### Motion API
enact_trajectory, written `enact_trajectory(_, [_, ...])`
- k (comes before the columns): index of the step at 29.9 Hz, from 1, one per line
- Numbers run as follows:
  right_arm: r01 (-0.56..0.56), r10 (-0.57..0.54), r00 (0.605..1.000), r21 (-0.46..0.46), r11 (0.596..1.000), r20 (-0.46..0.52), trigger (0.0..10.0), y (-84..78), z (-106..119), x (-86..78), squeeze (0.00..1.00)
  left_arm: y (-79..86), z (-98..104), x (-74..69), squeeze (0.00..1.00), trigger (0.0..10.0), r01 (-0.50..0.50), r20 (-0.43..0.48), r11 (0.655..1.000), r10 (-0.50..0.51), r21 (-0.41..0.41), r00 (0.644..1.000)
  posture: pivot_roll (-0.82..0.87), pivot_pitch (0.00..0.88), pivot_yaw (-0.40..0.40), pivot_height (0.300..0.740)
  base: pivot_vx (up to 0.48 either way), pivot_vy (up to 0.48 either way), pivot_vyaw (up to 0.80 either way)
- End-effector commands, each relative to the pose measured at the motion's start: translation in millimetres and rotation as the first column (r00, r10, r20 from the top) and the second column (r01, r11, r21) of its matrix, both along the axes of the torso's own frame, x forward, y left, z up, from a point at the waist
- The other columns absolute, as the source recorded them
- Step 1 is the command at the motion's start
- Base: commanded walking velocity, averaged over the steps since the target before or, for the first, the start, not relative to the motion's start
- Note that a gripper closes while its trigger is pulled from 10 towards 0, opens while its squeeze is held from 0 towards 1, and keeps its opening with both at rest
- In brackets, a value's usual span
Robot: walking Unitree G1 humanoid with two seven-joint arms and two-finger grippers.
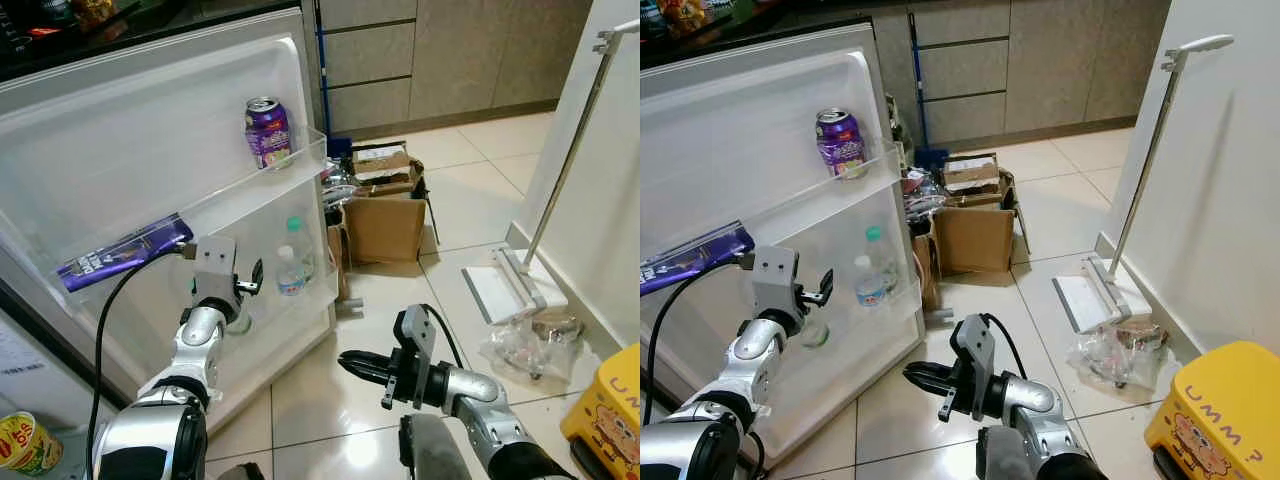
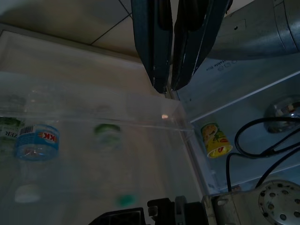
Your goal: Restocking fridge
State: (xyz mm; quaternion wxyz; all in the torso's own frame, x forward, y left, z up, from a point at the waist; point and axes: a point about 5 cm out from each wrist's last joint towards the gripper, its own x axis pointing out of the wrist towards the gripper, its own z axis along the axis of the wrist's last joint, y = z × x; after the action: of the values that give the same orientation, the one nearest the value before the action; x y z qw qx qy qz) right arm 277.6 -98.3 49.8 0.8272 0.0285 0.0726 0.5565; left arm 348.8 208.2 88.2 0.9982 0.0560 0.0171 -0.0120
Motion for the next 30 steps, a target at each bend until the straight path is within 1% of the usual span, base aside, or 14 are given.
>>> enact_trajectory(1, [0.001, -0.002, 1.000, 0.011, 1.000, 0.001, 10.0, 1.3, 1.7, -0.5, 0.00, 8.1, 4.2, 0.7, 1.00, 10.0, -0.031, 0.017, 0.999, 0.031, -0.027, 0.999, -0.20, 0.000, 0.084, 0.500, 0.000, 0.000, 0.00])
enact_trajectory(4, [0.003, -0.003, 1.000, 0.012, 1.000, 0.001, 10.0, 1.7, 2.2, -0.6, 0.00, 9.1, 6.8, 1.2, 1.00, 10.0, -0.025, 0.034, 0.999, 0.027, -0.046, 0.999, -0.20, 0.000, 0.085, 0.500, 0.000, 0.000, 0.00])
enact_trajectory(6, [0.003, -0.003, 1.000, 0.015, 1.000, 0.001, 10.0, 2.3, 2.4, -0.8, 0.00, 8.7, 10.4, 1.7, 1.00, 10.0, 0.004, 0.063, 0.996, 0.001, -0.089, 0.998, -0.20, 0.000, 0.087, 0.500, 0.000, 0.000, 0.00])
enact_trajectory(7, [0.003, -0.003, 1.000, 0.017, 1.000, 0.000, 10.0, 2.7, 2.6, -0.8, 0.00, 8.0, 11.7, 1.6, 0.97, 10.0, 0.024, 0.079, 0.994, -0.016, -0.107, 0.997, -0.20, 0.000, 0.087, 0.500, 0.000, 0.000, 0.00])
enact_trajectory(8, [0.003, -0.003, 1.000, 0.017, 1.000, 0.000, 10.0, 2.7, 2.6, -0.8, 0.00, 8.0, 11.7, 1.6, 0.97, 10.0, 0.024, 0.079, 0.994, -0.016, -0.107, 0.997, -0.20, 0.000, 0.087, 0.500, 0.000, 0.000, 0.00])
enact_trajectory(9, [0.003, -0.003, 1.000, 0.025, 1.000, 0.000, 10.0, 3.2, 3.4, -0.6, 0.00, 6.7, 12.2, 0.9, 0.62, 10.0, 0.054, 0.093, 0.990, -0.042, -0.127, 0.995, -0.20, 0.000, 0.088, 0.500, 0.000, 0.000, 0.00])
enact_trajectory(10, [0.003, -0.003, 1.000, 0.032, 0.999, 0.000, 10.0, 3.6, 4.0, -0.6, 0.00, 5.8, 12.1, -0.1, 0.38, 10.0, 0.078, 0.105, 0.987, -0.063, -0.139, 0.992, -0.20, 0.000, 0.090, 0.500, 0.000, 0.000, 0.00])
enact_trajectory(11, [0.003, -0.003, 1.000, 0.040, 0.999, 0.000, 10.0, 3.7, 5.1, -0.5, 0.00, 5.7, 11.8, -2.4, 0.00, 10.0, 0.107, 0.126, 0.982, -0.087, -0.156, 0.988, -0.19, 0.000, 0.091, 0.500, 0.000, 0.000, 0.00])
enact_trajectory(18, [-0.001, 0.001, 1.000, 0.044, 0.999, 0.001, 10.0, 3.1, 6.7, -0.1, 0.00, 11.0, 13.5, -6.7, 0.00, 10.0, 0.133, 0.175, 0.974, -0.101, -0.182, 0.979, -0.19, 0.000, 0.086, 0.500, 0.000, 0.000, 0.00])
enact_trajectory(24, [-0.013, 0.013, 1.000, 0.044, 0.999, 0.001, 10.0, 3.5, 7.8, 0.4, 0.00, 15.4, 12.1, -13.0, 0.00, 10.0, 0.209, 0.208, 0.955, -0.166, -0.209, 0.964, -0.18, 0.000, 0.080, 0.500, 0.000, 0.000, 0.00])
enact_trajectory(26, [-0.016, 0.016, 1.000, 0.046, 0.999, 0.001, 10.0, 4.0, 8.5, 0.5, 0.00, 18.6, 4.3, -21.3, 0.00, 10.0, 0.259, 0.201, 0.940, -0.216, -0.221, 0.955, -0.17, 0.000, 0.082, 0.500, 0.000, 0.000, 0.00])
enact_trajectory(27, [-0.016, 0.016, 1.000, 0.046, 0.999, 0.001, 10.0, 4.0, 8.5, 0.5, 0.00, 18.6, 4.3, -21.3, 0.00, 10.0, 0.259, 0.201, 0.940, -0.216, -0.221, 0.955, -0.17, 0.000, 0.082, 0.500, 0.000, 0.000, 0.00])
enact_trajectory(28, [-0.020, 0.020, 1.000, 0.053, 0.998, 0.000, 10.0, 4.6, 8.9, 0.0, 0.00, 24.8, -3.3, -30.1, 0.00, 10.0, 0.275, 0.193, 0.931, -0.232, -0.239, 0.953, -0.17, 0.000, 0.086, 0.500, 0.000, 0.000, 0.00])
enact_trajectory(30, [-0.023, 0.023, 1.000, 0.056, 0.998, -0.002, 10.0, 4.8, 8.9, -0.5, 0.00, 28.2, -6.0, -33.8, 0.00, 10.0, 0.275, 0.190, 0.931, -0.233, -0.241, 0.954, -0.17, 0.000, 0.084, 0.500, 0.000, 0.000, 0.00])
